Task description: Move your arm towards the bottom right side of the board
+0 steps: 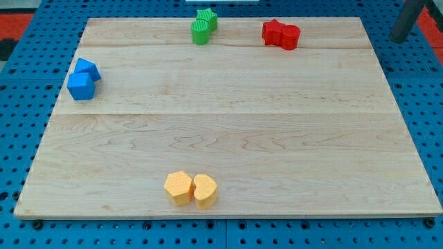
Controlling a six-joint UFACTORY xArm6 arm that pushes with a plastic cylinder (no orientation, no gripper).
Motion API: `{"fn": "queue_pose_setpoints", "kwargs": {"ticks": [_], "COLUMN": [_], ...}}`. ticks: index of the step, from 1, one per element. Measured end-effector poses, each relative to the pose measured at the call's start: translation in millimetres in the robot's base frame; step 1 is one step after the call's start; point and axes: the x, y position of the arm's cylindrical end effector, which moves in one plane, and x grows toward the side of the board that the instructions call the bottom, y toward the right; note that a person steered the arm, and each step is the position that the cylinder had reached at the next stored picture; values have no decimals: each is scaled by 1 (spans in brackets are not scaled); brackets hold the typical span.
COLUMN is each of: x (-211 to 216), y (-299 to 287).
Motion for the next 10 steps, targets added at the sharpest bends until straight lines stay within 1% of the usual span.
{"fn": "queue_pose_setpoints", "kwargs": {"ticks": [1,2,3,4,5,6,7,8,10], "x": [0,29,85,145,207,283,346,353,353], "y": [0,-3,-15,-45,-96,-161,-220,-231,-236]}}
